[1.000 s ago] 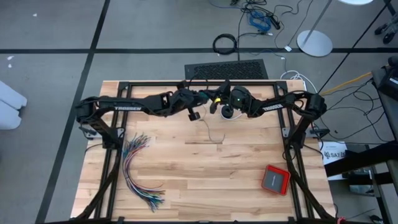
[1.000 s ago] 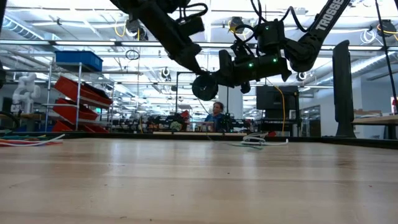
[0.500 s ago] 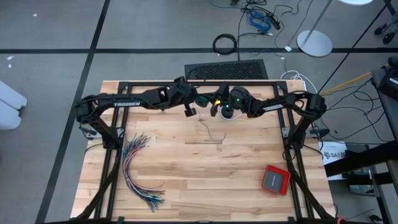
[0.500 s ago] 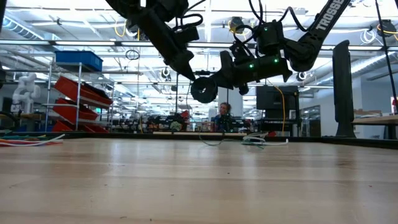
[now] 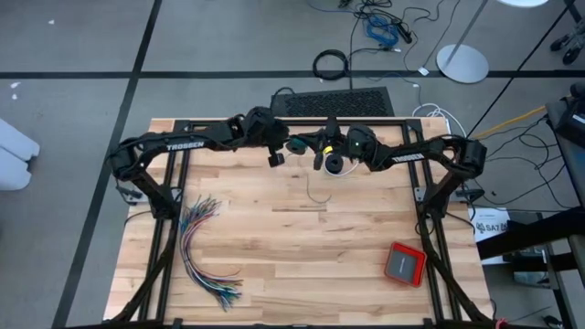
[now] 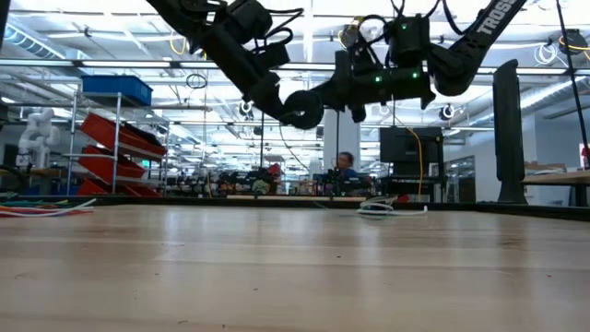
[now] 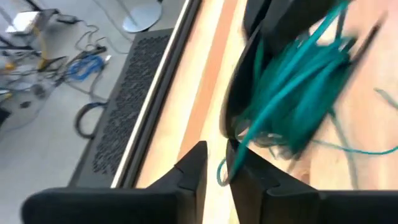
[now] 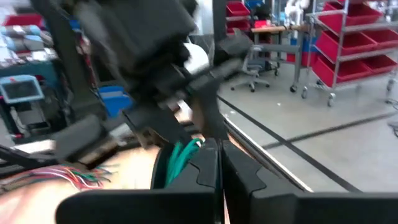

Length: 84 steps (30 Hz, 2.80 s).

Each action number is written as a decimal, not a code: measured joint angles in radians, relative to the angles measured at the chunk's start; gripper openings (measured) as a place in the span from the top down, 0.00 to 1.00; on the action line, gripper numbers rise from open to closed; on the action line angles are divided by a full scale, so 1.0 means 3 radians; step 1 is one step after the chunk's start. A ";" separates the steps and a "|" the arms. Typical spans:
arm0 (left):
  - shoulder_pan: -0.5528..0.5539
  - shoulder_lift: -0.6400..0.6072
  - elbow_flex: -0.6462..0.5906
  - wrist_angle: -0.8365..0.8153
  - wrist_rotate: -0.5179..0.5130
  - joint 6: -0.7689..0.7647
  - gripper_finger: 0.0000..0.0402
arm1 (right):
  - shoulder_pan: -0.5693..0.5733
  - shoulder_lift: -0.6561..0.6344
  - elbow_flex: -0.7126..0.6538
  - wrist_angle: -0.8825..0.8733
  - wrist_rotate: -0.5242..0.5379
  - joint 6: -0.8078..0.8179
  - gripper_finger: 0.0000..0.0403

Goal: Coil cords
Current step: Coil the green wire onto the spool

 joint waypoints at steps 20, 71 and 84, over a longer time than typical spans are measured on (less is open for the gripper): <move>0.0207 0.0003 -0.0971 0.2301 0.0640 -0.0453 0.79 | -0.0022 -0.0667 0.0000 0.0074 0.0046 -0.0267 1.00; -0.0320 0.0534 -0.1536 0.3866 -0.0121 -0.0533 0.72 | -0.0066 -0.0863 0.0000 0.0057 0.0076 -0.0375 1.00; -0.0453 0.0501 -0.1539 0.3692 -0.0204 -0.0429 0.72 | -0.0066 -0.0862 0.0000 0.0002 0.0072 -0.0399 1.00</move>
